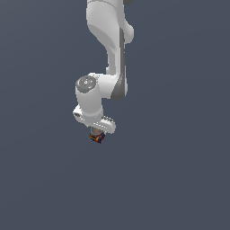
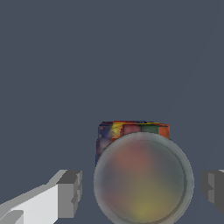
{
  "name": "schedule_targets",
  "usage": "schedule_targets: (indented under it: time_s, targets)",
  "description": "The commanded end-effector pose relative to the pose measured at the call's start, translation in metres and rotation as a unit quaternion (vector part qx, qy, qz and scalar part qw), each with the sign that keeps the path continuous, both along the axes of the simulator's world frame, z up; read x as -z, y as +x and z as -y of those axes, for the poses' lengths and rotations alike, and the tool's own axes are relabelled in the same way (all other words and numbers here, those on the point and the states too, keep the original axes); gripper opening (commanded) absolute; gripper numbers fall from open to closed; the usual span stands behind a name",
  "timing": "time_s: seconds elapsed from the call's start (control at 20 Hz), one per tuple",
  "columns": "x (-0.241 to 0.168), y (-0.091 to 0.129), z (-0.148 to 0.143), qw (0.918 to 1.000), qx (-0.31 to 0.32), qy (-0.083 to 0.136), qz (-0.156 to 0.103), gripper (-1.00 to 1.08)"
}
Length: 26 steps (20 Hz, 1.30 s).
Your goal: Pick up the object and move it to a goal position.
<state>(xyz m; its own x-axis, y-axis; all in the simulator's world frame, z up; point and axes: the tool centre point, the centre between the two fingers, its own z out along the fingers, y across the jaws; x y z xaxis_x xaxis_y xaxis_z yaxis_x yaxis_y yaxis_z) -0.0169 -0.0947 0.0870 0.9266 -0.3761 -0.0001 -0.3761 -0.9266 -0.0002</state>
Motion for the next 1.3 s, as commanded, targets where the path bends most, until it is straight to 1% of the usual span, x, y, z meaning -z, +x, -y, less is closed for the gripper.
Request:
schedule_targets:
  time_s: [0.0,0.15,0.35,0.4,1.0,1.25]
  targets:
    - [0.014,-0.001,0.000,1.0000,0.001,0.000,0.000,1.00]
    - [0.025,-0.001,0.000,1.0000,0.001,0.000,0.000,1.00]
    - [0.029,0.000,0.001,1.0000,0.002,0.000,0.000,1.00]
    - [0.029,0.000,0.001,1.0000,0.002,0.000,0.000,-1.00]
    - [0.027,0.000,0.000,1.0000,0.001,0.000,0.000,-1.00]
    - [0.018,-0.005,-0.001,1.0000,0.001,0.000,0.000,-1.00]
